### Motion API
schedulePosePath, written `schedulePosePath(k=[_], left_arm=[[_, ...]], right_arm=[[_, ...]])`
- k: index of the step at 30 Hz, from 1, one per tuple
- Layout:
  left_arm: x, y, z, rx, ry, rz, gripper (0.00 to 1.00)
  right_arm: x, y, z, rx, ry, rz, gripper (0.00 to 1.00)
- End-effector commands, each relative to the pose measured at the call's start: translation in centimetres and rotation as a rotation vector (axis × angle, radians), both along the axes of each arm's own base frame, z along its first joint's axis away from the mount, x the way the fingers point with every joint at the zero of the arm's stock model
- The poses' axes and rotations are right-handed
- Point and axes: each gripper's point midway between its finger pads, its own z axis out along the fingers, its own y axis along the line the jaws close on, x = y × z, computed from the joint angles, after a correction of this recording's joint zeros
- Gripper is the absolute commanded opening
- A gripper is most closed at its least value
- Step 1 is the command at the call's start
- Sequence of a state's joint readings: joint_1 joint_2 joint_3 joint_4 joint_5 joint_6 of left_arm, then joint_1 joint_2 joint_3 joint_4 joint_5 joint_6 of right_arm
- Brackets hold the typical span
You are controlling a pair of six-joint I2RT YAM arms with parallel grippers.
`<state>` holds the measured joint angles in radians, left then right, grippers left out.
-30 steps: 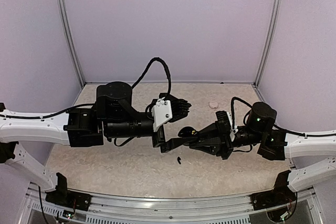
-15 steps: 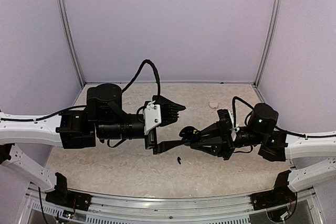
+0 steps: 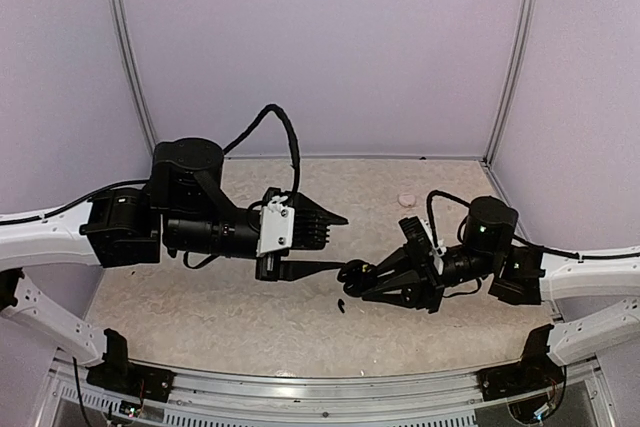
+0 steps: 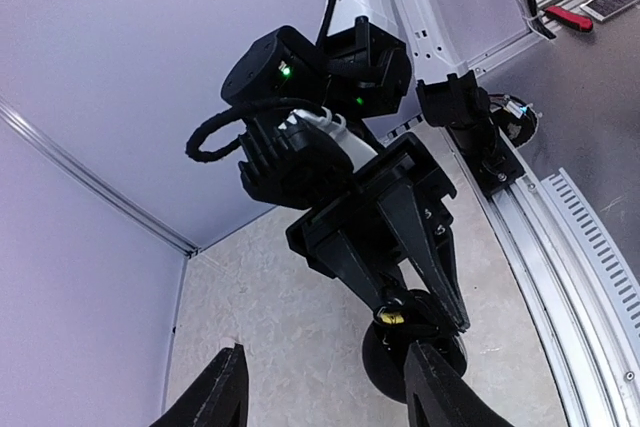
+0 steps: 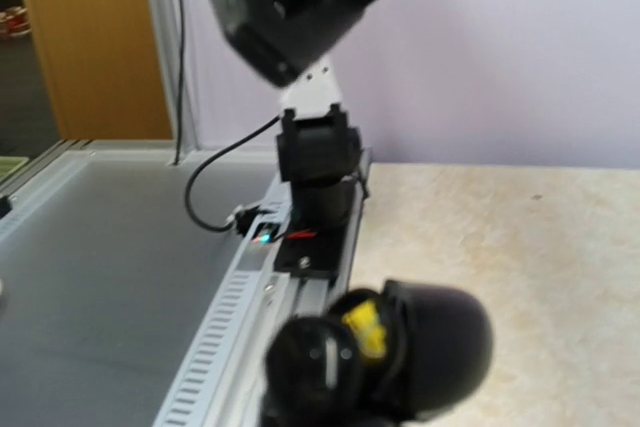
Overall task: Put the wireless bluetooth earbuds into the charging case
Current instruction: Adjust the right earbud in the right side groove of the charging case.
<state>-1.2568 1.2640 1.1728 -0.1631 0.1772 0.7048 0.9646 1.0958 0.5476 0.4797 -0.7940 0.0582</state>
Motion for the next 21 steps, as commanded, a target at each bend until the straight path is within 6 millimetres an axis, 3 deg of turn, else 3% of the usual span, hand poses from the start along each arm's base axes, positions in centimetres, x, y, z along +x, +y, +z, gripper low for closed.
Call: schedulePosePath(k=[1, 14, 21], left_arm=[[-0.8, -0.4, -1.0, 0.068, -0.007, -0.067, 0.52], [-1.2, -1.9, -3.6, 0.158, -0.016, -0.110, 0.46], [-1.5, -2.1, -4.0, 0.175, -0.009, -0.122, 0.46]], right_arm=[[-0.5, 0.3, 0.3, -0.028, 0.032, 0.056, 0.00], [-0.6, 0.9, 0.3, -0.040, 0.055, 0.096, 0.00], [-0.6, 0.9, 0.6, -0.032, 0.055, 0.096, 0.00]])
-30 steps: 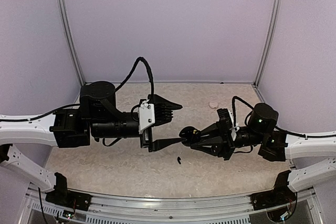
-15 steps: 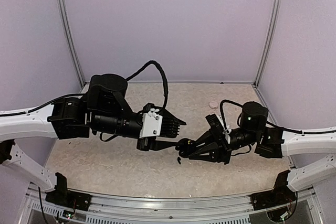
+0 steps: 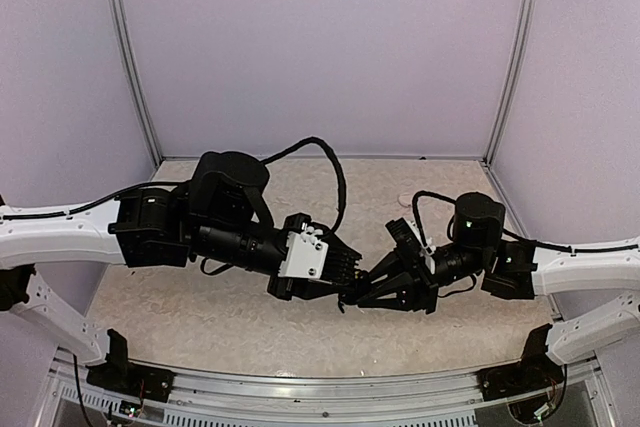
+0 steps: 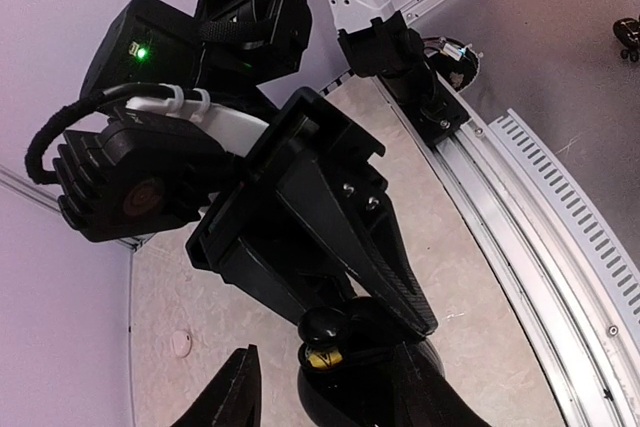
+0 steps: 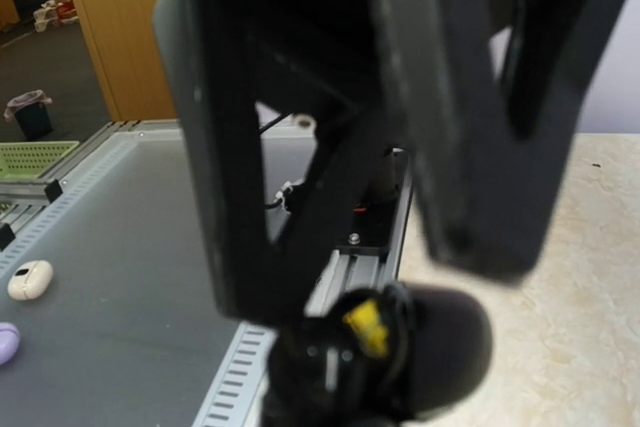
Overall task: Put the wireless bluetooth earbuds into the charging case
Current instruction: Adjust the right earbud in the right side groove of the charging case.
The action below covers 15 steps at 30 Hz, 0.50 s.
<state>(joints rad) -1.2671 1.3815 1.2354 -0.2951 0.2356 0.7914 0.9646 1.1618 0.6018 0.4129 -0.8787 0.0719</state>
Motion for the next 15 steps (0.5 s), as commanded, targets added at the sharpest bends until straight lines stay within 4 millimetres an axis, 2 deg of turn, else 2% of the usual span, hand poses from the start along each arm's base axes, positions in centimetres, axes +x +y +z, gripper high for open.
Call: schedulePosePath(k=[1, 6, 9, 15], left_arm=[[-0.60, -0.38, 0.68, 0.001, 0.002, -0.029, 0.46], [-0.63, -0.46, 0.26, 0.016, -0.002, -0.024, 0.45], [-0.60, -0.57, 0.05, 0.021, -0.010, -0.016, 0.41], [-0.17, -0.37, 0.48, -0.001, -0.037, 0.019, 0.37]], right_arm=[[0.01, 0.13, 1.53, 0.033, -0.010, 0.012, 0.00], [0.10, 0.11, 1.80, 0.041, -0.013, 0.004, 0.00], [0.25, 0.07, 1.93, 0.046, -0.012, -0.005, 0.00], [0.37, -0.08, 2.09, 0.060, -0.001, -0.011, 0.00]])
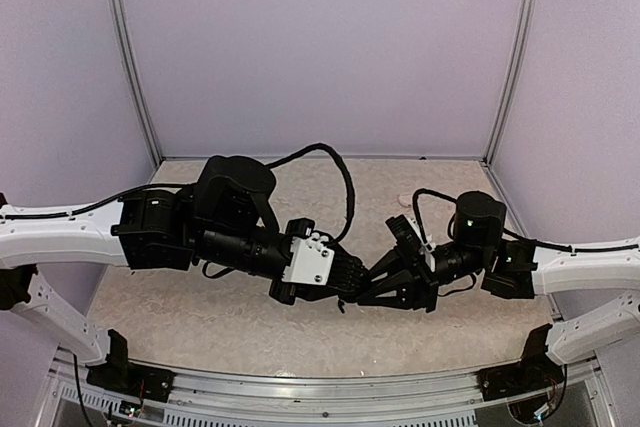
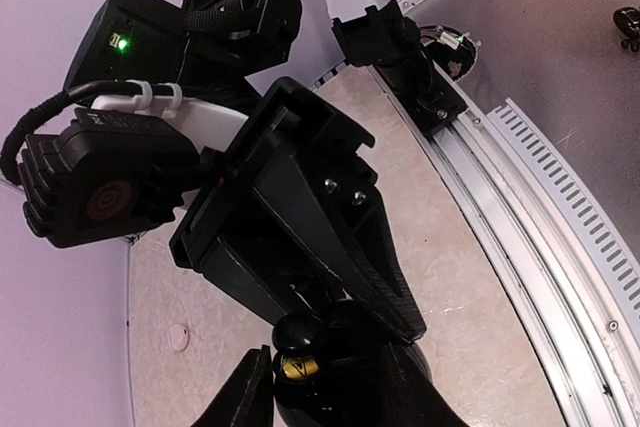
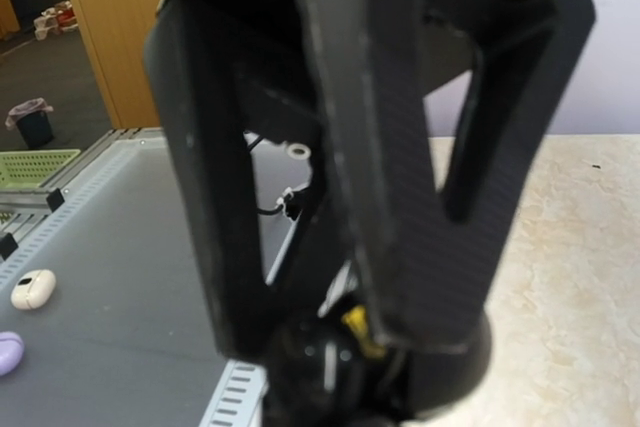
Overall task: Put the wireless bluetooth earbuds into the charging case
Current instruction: Adjust the right earbud in the right side groove of the charging case.
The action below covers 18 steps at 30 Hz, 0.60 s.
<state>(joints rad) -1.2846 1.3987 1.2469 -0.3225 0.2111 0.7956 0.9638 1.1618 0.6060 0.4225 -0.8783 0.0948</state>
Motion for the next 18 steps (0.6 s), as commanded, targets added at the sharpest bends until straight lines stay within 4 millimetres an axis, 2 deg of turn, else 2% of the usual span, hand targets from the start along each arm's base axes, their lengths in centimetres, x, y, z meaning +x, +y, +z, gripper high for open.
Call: schedulePosePath(k=[1, 18], left_arm=[[0.2, -0.1, 1.4, -0.040, -0.039, 0.020, 0.37], [0.6, 0.5, 1.9, -0.062, -0.076, 0.070, 0.31]], right_arm=[[0.3, -0.2, 1.8, 0.057, -0.012, -0.009, 0.00], [1.5, -1.3, 2.9, 0.115, 0.033, -0.051, 0.00]])
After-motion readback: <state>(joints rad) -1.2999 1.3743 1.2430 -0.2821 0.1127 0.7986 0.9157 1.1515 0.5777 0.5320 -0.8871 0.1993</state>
